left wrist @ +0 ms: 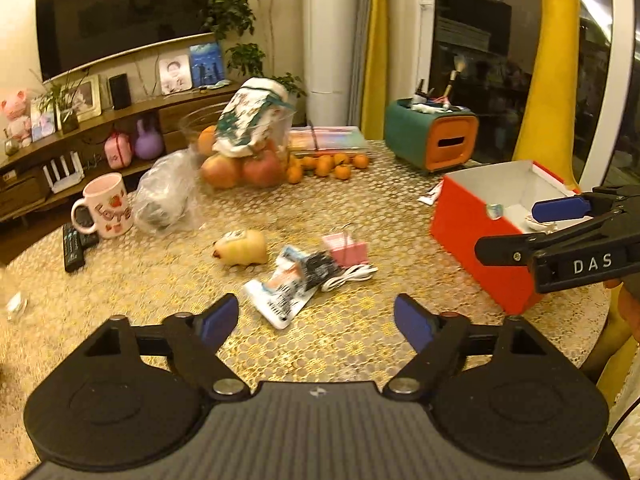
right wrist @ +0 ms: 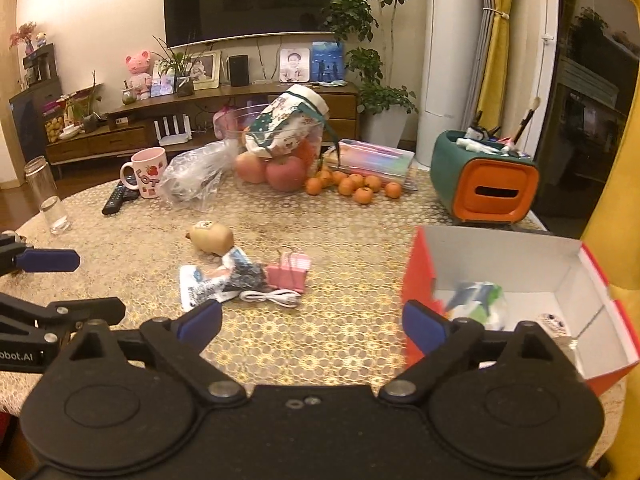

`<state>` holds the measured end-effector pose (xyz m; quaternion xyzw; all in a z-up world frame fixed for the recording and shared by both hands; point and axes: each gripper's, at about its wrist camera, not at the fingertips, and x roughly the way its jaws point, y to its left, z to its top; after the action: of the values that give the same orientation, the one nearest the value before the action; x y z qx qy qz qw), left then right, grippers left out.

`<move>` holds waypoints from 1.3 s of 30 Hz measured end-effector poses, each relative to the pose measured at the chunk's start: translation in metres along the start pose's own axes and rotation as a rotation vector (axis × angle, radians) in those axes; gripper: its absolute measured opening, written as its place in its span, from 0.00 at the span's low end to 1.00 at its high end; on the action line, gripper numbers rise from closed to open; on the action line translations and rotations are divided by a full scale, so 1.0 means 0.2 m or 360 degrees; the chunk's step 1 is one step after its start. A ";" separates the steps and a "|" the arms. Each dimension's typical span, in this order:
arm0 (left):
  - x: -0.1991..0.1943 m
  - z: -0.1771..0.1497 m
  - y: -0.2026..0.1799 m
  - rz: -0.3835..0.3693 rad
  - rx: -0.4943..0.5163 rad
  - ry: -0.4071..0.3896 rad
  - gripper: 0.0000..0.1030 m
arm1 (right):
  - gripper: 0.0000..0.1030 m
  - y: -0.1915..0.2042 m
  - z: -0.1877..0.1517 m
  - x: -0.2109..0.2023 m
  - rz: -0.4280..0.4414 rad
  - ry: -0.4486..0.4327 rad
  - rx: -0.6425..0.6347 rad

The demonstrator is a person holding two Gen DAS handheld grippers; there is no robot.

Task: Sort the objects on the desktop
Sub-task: 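Withdraw both tools from the box back over the table, then grasp the white snack packet with left tool while right tool reaches toward pink clip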

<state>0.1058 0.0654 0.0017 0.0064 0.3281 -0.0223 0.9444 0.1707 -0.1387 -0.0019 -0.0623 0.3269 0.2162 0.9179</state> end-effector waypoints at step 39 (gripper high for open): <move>0.81 -0.16 0.22 -0.0112 0.0264 0.0114 1.00 | 0.94 0.15 0.01 0.86 0.0015 0.0236 -0.0004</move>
<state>0.2150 0.1035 -0.1250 0.0738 0.3586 -0.0822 0.9269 0.2788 -0.0490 -0.1073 -0.0776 0.3940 0.2158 0.8900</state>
